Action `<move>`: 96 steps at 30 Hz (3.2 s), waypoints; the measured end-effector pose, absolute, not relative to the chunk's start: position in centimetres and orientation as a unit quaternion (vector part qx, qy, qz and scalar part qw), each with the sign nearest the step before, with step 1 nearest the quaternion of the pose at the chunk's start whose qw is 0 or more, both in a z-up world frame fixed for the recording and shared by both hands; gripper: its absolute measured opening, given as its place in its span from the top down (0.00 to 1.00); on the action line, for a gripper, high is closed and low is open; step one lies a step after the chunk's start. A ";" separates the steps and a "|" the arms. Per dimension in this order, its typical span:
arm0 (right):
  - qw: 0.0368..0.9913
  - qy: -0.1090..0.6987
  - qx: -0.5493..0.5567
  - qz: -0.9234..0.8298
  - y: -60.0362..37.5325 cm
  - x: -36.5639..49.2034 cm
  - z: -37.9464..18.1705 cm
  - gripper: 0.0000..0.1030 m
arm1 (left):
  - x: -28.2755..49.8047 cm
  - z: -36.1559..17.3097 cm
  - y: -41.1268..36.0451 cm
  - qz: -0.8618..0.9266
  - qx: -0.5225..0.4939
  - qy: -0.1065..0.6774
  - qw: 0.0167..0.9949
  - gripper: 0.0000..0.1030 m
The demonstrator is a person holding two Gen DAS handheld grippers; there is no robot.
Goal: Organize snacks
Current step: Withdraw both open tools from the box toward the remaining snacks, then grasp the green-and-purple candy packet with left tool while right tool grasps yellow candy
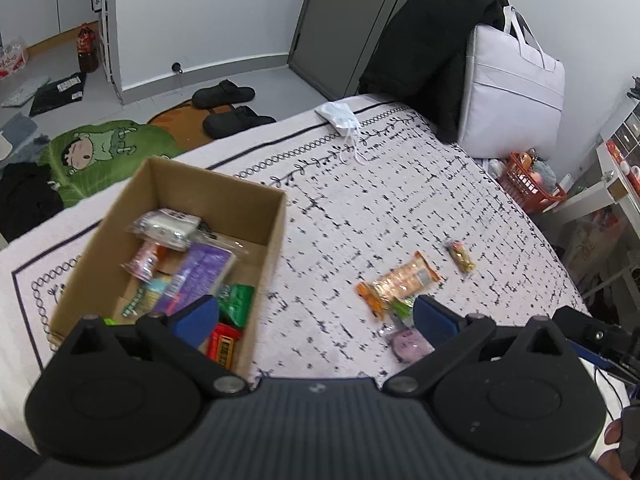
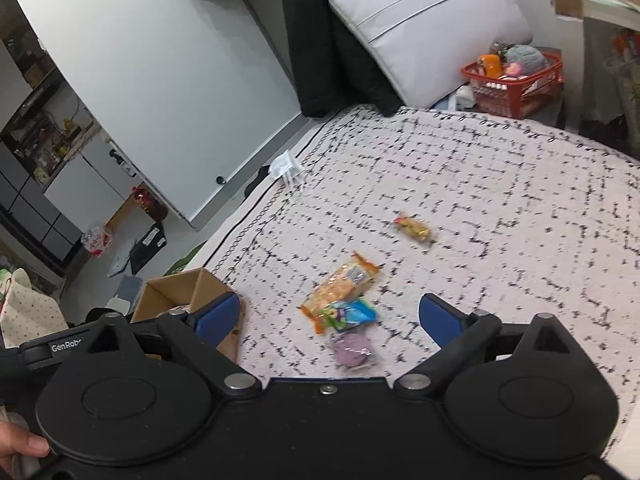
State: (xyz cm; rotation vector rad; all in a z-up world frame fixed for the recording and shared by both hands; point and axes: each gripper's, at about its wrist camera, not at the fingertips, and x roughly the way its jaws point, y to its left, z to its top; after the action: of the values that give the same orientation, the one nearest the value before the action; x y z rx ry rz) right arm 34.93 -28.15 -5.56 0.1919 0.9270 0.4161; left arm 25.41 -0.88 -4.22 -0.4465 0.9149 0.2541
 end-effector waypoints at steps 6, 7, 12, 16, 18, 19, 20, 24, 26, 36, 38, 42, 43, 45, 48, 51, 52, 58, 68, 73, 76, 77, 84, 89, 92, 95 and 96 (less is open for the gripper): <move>0.880 0.429 0.091 0.182 -30.2 35.2 -5.3 0.06 | 26.0 -4.2 -2.9 0.112 -0.201 0.438 0.869 0.00; 0.881 0.427 0.091 0.180 -30.5 35.3 -5.4 0.06 | 26.1 -4.2 -3.3 0.111 -0.200 0.438 0.869 0.00; 0.887 0.422 0.079 0.171 -31.8 35.8 -5.8 0.06 | 26.7 -4.3 -5.2 0.098 -0.195 0.432 0.875 0.00; 0.898 0.405 0.043 0.168 -32.1 35.9 -5.8 0.06 | 27.2 -4.5 -6.6 0.096 -0.197 0.425 0.878 0.01; 0.899 0.401 0.034 0.172 -32.3 35.9 -5.9 0.06 | 27.5 -4.8 -7.0 0.092 -0.203 0.425 0.878 0.02; 0.899 0.400 0.032 0.173 -32.4 36.0 -5.9 0.06 | 27.7 -4.9 -7.2 0.091 -0.204 0.425 0.877 0.03; 0.899 0.400 0.031 0.174 -32.5 36.2 -6.0 0.06 | 27.9 -5.1 -7.5 0.091 -0.205 0.426 0.877 0.03; 0.897 0.404 0.038 0.174 -33.1 37.0 -6.9 0.06 | 28.8 -5.9 -8.7 0.085 -0.212 0.428 0.874 0.08; 0.898 0.408 0.038 0.163 -33.5 37.5 -7.4 0.06 | 29.3 -6.5 -9.1 0.085 -0.219 0.430 0.872 0.13; 0.907 0.389 -0.005 0.163 -33.2 38.8 -9.3 0.12 | 31.7 -10.0 -10.3 0.106 -0.269 0.452 0.844 0.41; 0.908 0.383 -0.020 0.170 -32.8 39.0 -9.7 0.14 | 32.1 -10.7 -10.3 0.114 -0.278 0.454 0.839 0.45; 0.903 0.380 -0.058 0.194 -31.7 39.7 -10.6 0.19 | 33.3 -12.1 -10.6 0.125 -0.286 0.458 0.832 0.49; 0.900 0.383 -0.061 0.197 -31.4 40.0 -10.9 0.20 | 33.5 -12.4 -10.6 0.128 -0.287 0.458 0.831 0.50; 0.897 0.393 -0.054 0.196 -31.2 40.7 -11.5 0.20 | 34.1 -13.2 -10.8 0.135 -0.291 0.458 0.829 0.50; 0.891 0.405 -0.048 0.200 -30.9 41.3 -12.3 0.24 | 35.0 -14.3 -11.1 0.141 -0.292 0.458 0.828 0.50; 0.887 0.414 -0.043 0.200 -30.8 41.8 -13.3 0.27 | 35.9 -15.6 -11.3 0.147 -0.297 0.467 0.820 0.59; 0.886 0.417 -0.040 0.200 -30.8 42.0 -13.6 0.29 | 36.2 -16.0 -11.4 0.149 -0.296 0.472 0.817 0.67; 0.881 0.428 -0.030 0.199 -30.8 43.2 -15.3 0.38 | 36.2 -16.6 -11.5 0.163 -0.290 0.467 0.820 0.75; 0.884 0.425 -0.020 0.191 -29.5 44.7 -16.7 0.39 | 37.6 -13.9 -10.5 0.156 -0.265 0.436 0.846 0.75; 0.892 0.409 -0.025 0.191 -28.7 45.4 -17.1 0.39 | 38.7 -13.7 -9.9 0.152 -0.264 0.436 0.847 0.75; 0.896 0.404 -0.024 0.186 -28.5 46.0 -17.5 0.39 | 39.2 -13.5 -9.2 0.153 -0.261 0.436 0.848 0.75; 0.896 0.402 -0.025 0.185 -28.5 46.2 -17.7 0.39 | 39.3 -13.3 -8.8 0.153 -0.261 0.435 0.848 0.75; 0.898 0.399 -0.036 0.181 -27.5 48.4 -19.5 0.43 | 40.4 -12.7 -6.6 0.159 -0.247 0.437 0.850 0.75; 0.891 0.408 -0.058 0.189 -26.1 49.2 -20.6 0.63 | 40.7 -12.7 -5.1 0.170 -0.241 0.443 0.847 0.75; 0.892 0.405 -0.064 0.190 -25.9 48.9 -20.5 0.70 | 40.5 -12.8 -4.5 0.176 -0.243 0.445 0.844 0.75; 0.890 0.409 -0.074 0.188 -25.6 48.6 -19.9 0.73 | 40.1 -12.4 -4.1 0.178 -0.246 0.447 0.841 0.75; 0.889 0.410 -0.074 0.190 -25.5 48.5 -19.7 0.74 | 39.9 -12.2 -4.0 0.178 -0.246 0.446 0.842 0.75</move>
State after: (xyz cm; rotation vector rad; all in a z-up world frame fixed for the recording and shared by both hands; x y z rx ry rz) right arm 48.52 -25.52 -19.72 -0.1531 0.8528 0.3941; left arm 39.95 -3.99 -12.18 -0.5187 0.9412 0.3758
